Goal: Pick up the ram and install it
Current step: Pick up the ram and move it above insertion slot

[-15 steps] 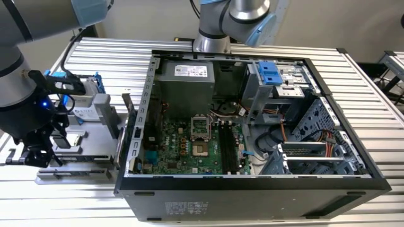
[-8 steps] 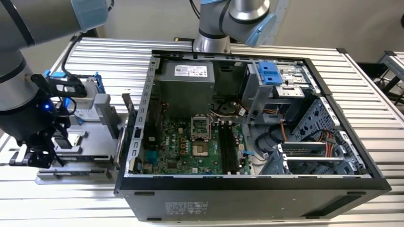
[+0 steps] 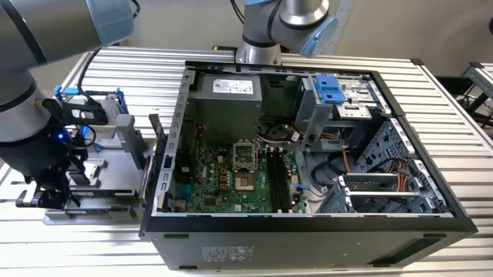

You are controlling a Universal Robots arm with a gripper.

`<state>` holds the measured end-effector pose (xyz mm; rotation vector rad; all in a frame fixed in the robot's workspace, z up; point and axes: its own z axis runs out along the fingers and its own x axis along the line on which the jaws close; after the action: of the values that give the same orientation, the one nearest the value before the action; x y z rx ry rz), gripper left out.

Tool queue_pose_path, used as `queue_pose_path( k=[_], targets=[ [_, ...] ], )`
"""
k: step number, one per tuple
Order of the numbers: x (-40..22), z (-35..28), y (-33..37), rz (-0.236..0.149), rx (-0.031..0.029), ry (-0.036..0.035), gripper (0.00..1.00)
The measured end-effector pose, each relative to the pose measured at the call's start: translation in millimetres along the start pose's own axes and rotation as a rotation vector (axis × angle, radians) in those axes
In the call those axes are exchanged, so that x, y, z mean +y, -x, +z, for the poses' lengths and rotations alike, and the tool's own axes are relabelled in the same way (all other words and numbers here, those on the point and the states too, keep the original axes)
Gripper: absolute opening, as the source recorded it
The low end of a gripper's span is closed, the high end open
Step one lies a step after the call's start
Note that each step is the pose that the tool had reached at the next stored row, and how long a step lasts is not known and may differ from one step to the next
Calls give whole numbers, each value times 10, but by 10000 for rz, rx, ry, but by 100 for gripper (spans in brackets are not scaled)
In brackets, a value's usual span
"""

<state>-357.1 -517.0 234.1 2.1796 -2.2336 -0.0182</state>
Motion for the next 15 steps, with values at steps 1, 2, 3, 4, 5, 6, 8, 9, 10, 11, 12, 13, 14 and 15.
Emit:
queue_pose_path(
  k=[1, 2, 3, 4, 5, 6, 8, 9, 10, 11, 12, 13, 14, 15],
  targets=[
    [0, 12, -3, 0, 3, 0, 100],
    [0, 24, -7, -1, 8, 2, 100],
    [-1, 34, -12, -2, 10, 1, 100],
    [-2, 46, -20, -3, 12, 0, 100],
    [-2, 54, -27, -3, 13, 0, 100],
    [-2, 65, -37, -4, 15, -1, 100],
    [-3, 90, -49, -5, 17, -2, 100],
    [-2, 107, -50, -4, 19, -2, 100],
    [0, 124, -50, -4, 22, 0, 100],
    [4, 142, -50, -4, 23, -1, 100],
    [10, 158, -51, -4, 24, 0, 100],
    [16, 174, -51, -4, 25, 1, 100],
    [22, 193, -51, -5, 24, -1, 100],
    [24, 211, -51, -5, 23, -2, 100]
  ],
)
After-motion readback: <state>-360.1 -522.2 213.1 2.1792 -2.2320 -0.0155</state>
